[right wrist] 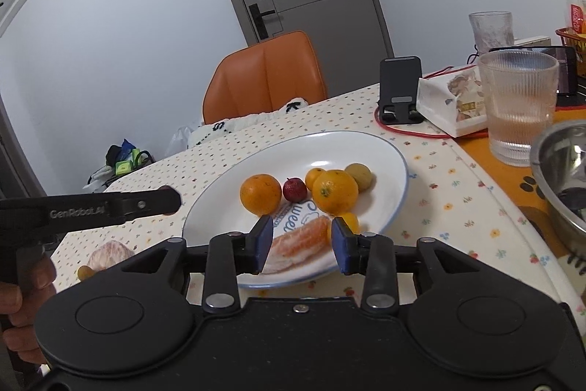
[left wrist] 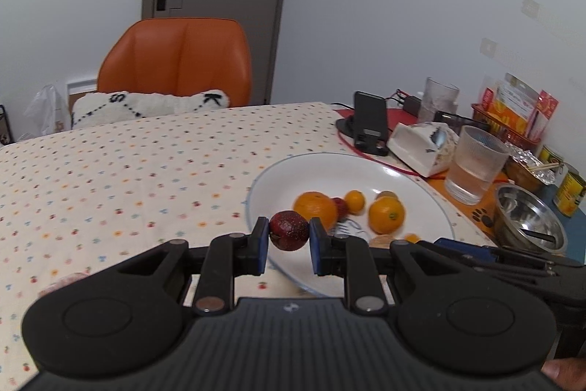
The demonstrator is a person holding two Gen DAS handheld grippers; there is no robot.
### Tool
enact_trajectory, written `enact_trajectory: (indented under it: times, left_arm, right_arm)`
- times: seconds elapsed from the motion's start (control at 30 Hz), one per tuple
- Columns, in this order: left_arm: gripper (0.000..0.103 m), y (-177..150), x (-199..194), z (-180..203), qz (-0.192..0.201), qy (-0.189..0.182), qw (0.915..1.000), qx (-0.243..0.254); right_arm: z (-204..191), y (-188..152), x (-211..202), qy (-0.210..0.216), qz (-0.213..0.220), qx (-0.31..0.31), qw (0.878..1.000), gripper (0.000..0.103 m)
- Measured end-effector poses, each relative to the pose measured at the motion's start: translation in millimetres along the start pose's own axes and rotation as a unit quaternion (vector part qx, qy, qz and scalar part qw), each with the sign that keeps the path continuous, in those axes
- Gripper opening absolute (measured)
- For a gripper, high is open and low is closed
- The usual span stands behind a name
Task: Organize fruits
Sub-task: 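Place the kumquat on the white plate with the right tool while the left tool places the red plum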
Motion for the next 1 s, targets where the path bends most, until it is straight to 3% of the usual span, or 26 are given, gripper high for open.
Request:
enact_trajectory:
  times: [0.33,0.53,0.7,0.87,1.0]
  left_arm:
    - [0.021,2,4,15,0.004,-0.014,0.9999,0.002]
    - [0.024,-1,-3,5,-0.002,-0.003,1.0,-0.001]
    - [0.053,0,-11,-5,0.004,0.003,0.9999,-0.011]
    - [0.059,1,-19,-14,0.005,0.013,0.9998,-0.015]
    - [0.072,-1,-24,-24,0.004,0.032,0.9994,-0.013]
  right_arm:
    - [1,1,-11,-0.003,0.003,-0.002,1.0,0.04]
    - [-5,1,-10,0.002,0.002,-0.003,1.0,0.04]
    - [-14,1,-12,0.006,0.002,-0.01,1.0,0.045]
    - [-22,1,-13,0.008,0.001,-0.016,1.0,0.049]
    - [-29,2,-15,0.011,0.002,-0.018,1.0,0.055]
Point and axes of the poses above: each gripper's, at about its wrist camera, not at the fingertips, and x roughly the way its jaws point, z to its right, y to its top, the point moved 9 cm from there along x, roughly the way its jaws point, and after that the axes turned 6 degrees about y, right-handed, at the moved point
